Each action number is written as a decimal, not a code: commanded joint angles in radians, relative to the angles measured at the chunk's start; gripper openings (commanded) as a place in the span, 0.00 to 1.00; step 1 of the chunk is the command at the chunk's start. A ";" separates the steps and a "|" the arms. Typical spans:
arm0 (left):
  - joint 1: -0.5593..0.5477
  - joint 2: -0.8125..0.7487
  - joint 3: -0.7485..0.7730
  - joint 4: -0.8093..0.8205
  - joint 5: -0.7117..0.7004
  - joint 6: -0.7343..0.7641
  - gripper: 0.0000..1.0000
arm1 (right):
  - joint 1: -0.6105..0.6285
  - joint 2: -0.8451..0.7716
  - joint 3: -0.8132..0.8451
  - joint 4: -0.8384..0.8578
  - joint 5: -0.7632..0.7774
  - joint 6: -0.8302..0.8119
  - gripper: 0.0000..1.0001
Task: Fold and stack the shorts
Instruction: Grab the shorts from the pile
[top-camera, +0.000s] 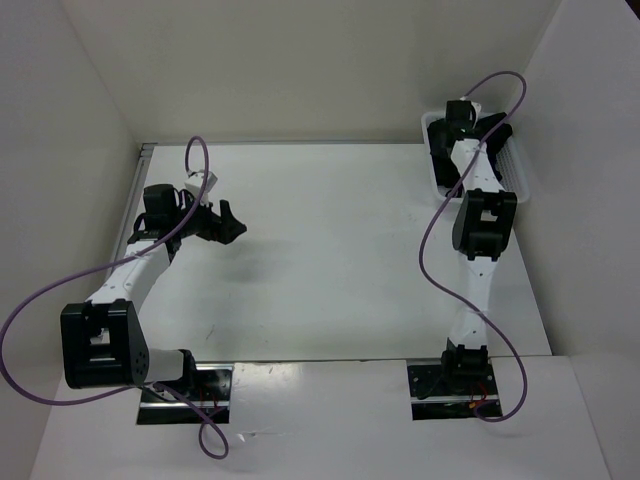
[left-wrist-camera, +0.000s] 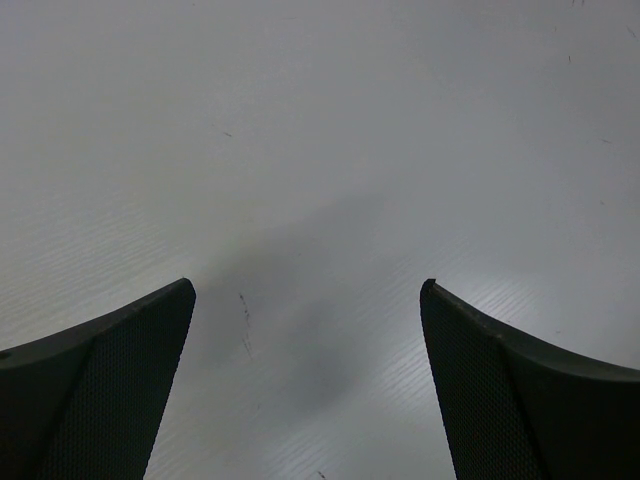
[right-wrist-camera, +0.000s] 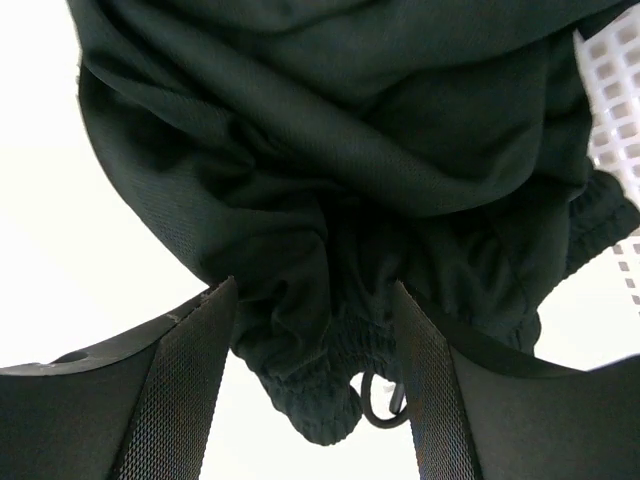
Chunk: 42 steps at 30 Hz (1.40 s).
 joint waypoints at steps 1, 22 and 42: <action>-0.003 -0.015 -0.006 0.007 0.030 0.005 1.00 | -0.008 0.021 -0.010 0.040 0.002 -0.020 0.69; -0.003 -0.046 -0.025 0.035 0.049 0.005 1.00 | 0.002 -0.071 0.035 0.030 -0.012 -0.039 0.00; -0.003 -0.317 -0.215 0.212 0.029 0.005 1.00 | 0.186 -0.583 -0.091 0.197 0.275 -0.086 0.00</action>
